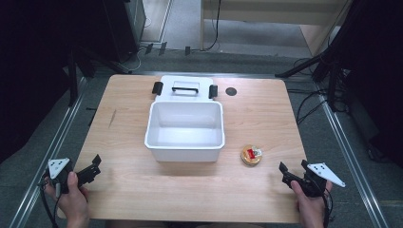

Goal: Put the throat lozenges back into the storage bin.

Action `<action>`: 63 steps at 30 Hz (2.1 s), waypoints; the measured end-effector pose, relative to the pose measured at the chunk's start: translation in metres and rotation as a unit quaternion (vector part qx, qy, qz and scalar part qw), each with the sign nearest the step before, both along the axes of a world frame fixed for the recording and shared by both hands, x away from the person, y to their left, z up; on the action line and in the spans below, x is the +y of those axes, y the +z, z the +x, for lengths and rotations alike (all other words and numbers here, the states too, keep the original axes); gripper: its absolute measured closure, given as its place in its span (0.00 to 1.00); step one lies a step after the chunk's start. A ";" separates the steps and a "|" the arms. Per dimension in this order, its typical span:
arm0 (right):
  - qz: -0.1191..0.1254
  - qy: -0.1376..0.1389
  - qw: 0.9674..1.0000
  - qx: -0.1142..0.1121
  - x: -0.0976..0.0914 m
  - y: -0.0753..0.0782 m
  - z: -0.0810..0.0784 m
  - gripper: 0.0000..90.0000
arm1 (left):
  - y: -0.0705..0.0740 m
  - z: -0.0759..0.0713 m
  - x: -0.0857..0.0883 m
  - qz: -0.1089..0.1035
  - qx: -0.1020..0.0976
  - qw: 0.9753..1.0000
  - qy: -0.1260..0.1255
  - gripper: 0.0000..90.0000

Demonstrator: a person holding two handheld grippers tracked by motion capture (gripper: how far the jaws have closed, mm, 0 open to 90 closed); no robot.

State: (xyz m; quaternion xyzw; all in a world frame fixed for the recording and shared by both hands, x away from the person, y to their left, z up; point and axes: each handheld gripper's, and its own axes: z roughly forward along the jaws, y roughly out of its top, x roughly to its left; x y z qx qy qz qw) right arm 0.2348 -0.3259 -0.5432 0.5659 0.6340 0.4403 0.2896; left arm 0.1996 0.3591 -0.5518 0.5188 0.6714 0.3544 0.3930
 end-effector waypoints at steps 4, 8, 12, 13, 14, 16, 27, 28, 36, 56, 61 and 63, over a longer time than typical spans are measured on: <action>0.014 0.006 1.000 -0.001 -0.002 0.000 -0.001 0.16 | 0.000 0.000 0.000 -0.004 -0.002 1.000 -0.002 0.00; 0.014 0.012 1.000 0.016 -0.003 0.003 -0.003 0.21 | 0.000 0.000 0.001 -0.009 -0.003 1.000 -0.001 0.00; 0.016 0.035 0.999 0.033 -0.003 0.006 -0.006 0.22 | 0.000 -0.001 0.001 -0.010 -0.005 1.000 -0.002 0.00; 0.007 0.049 0.998 0.039 -0.002 0.009 -0.008 0.22 | 0.000 0.000 0.001 -0.008 -0.005 1.000 -0.002 0.00; 0.003 0.051 0.998 0.045 -0.002 0.012 -0.007 0.22 | 0.000 0.000 0.001 -0.008 -0.004 1.000 -0.002 0.00; -0.004 0.057 0.997 0.061 -0.001 0.017 -0.006 0.22 | 0.000 0.000 0.001 -0.008 -0.005 1.000 -0.001 0.00; -0.122 0.127 0.968 0.180 0.028 0.046 0.012 0.22 | 0.000 0.000 -0.002 0.008 -0.002 1.000 -0.010 0.00; -0.130 0.132 0.964 0.191 0.031 0.048 0.014 0.22 | 0.000 0.000 -0.002 0.009 -0.002 1.000 -0.010 0.00; -0.180 0.173 0.935 0.254 0.053 0.054 0.033 0.19 | 0.000 -0.001 -0.001 0.007 -0.004 1.000 -0.013 0.00; -0.276 0.273 0.847 0.361 0.116 0.073 0.084 0.14 | 0.000 0.001 0.000 -0.003 -0.003 1.000 -0.019 0.00; -0.285 0.279 0.840 0.368 0.131 0.075 0.091 0.13 | 0.000 0.001 0.000 -0.002 -0.004 1.000 -0.020 0.00; -0.287 0.281 0.839 0.366 0.135 0.077 0.094 0.13 | 0.000 0.001 0.000 -0.002 -0.003 1.000 -0.021 0.00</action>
